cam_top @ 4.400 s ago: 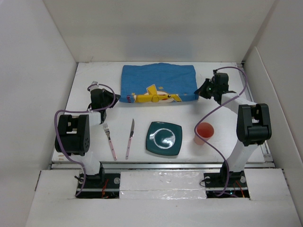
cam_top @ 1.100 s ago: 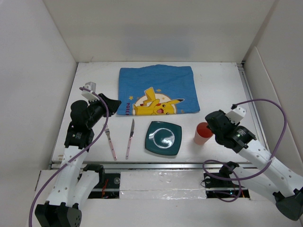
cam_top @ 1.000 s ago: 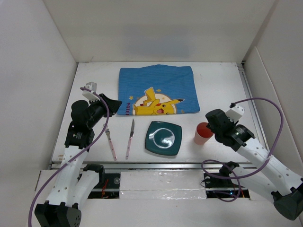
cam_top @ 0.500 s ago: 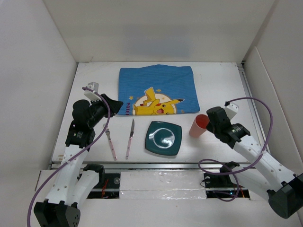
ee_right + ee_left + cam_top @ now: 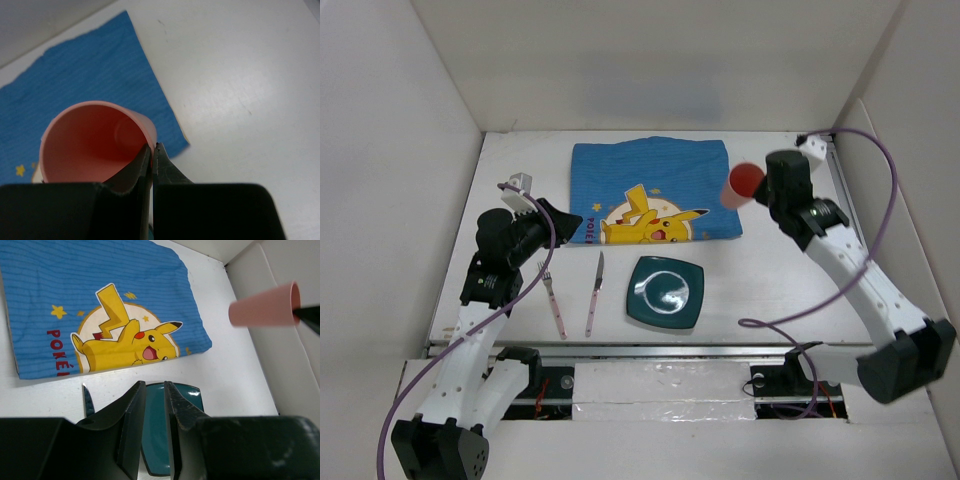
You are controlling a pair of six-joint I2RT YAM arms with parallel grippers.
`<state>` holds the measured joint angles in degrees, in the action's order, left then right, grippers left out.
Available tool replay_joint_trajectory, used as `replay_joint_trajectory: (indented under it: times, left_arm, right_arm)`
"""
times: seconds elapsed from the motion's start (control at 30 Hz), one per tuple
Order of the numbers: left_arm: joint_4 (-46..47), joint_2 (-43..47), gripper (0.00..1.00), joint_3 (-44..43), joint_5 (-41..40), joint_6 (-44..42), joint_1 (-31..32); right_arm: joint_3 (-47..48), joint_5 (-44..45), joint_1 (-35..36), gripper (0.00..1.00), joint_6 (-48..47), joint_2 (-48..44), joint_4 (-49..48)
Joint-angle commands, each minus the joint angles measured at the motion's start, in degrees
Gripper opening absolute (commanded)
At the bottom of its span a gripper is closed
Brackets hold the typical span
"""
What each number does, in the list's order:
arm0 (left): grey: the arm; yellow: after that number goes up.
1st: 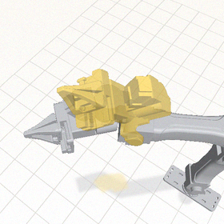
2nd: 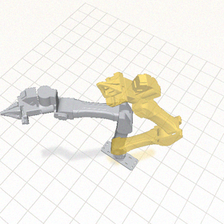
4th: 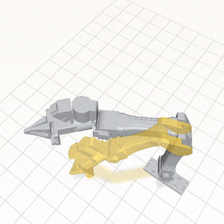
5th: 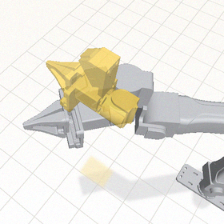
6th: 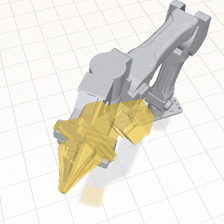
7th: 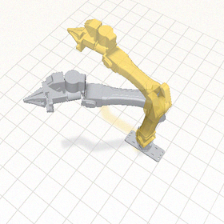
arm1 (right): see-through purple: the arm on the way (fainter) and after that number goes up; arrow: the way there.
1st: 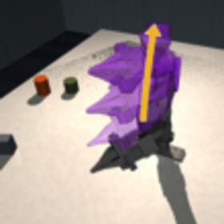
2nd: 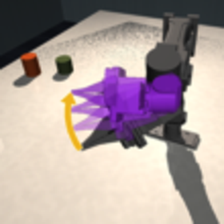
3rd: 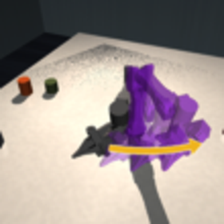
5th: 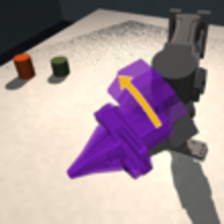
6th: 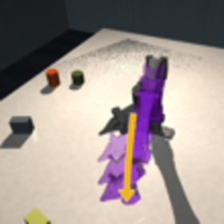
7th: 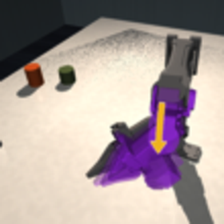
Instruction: Set the dinner table for one person
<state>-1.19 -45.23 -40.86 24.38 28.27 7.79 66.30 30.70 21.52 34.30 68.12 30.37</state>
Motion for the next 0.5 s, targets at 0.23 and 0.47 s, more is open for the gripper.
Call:
replay_joint_trajectory:
  times: [0.23, 0.47]
  left_arm:
    - [1.37, -2.14, 0.19, -2.56, 1.19, -0.85, 0.21]
    - [1.37, -4.07, 0.19, -2.64, 1.46, -1.03, 0.21]
  right_arm:
    - [42.56, -8.71, -6.40, 0.00, -13.64, 42.13, -3.32]
    - [70.25, -13.38, -8.94, 0.00, -15.06, 62.18, 3.11]
